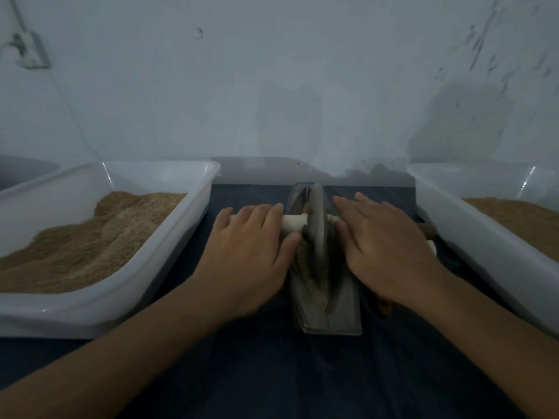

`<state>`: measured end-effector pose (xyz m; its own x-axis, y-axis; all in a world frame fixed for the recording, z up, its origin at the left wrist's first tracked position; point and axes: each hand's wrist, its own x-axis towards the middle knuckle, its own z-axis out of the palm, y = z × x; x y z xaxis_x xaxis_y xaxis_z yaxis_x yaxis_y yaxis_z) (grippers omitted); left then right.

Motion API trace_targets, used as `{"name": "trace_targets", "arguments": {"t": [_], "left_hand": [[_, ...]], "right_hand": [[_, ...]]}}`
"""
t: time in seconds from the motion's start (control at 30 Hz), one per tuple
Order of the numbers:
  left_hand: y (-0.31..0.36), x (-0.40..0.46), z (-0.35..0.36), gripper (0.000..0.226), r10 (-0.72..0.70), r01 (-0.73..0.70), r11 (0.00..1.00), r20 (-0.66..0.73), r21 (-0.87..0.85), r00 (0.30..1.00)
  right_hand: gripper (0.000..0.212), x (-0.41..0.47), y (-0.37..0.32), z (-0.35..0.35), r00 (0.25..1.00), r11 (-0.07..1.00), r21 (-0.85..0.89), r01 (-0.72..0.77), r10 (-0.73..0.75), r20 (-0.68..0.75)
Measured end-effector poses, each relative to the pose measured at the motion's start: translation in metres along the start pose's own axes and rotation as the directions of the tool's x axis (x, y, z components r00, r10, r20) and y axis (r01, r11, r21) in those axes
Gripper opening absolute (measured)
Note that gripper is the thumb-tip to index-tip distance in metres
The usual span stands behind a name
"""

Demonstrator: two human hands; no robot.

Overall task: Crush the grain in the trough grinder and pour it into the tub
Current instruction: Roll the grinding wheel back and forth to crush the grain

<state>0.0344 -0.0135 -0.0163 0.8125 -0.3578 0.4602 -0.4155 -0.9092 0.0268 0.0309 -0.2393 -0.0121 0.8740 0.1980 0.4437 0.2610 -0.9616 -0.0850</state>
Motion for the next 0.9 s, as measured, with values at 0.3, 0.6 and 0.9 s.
{"name": "trace_targets", "arguments": {"t": [0.3,0.6,0.9], "left_hand": [[-0.022,0.103,0.034,0.042,-0.163,0.167,0.986,0.161,-0.013,0.974],[0.001,-0.019,-0.009,0.064,-0.003,0.0,0.997,-0.043,-0.074,0.999],[-0.003,0.034,0.013,0.062,-0.088,0.089,0.996,0.039,-0.008,0.995]], "right_hand": [[0.036,0.107,0.012,0.01,0.97,0.983,-0.056,-0.174,0.181,0.161],[0.055,-0.008,0.004,-0.014,0.996,0.995,0.074,0.062,-0.066,0.051],[0.049,0.041,0.014,0.006,0.994,0.999,0.05,0.014,-0.019,0.105]]}}
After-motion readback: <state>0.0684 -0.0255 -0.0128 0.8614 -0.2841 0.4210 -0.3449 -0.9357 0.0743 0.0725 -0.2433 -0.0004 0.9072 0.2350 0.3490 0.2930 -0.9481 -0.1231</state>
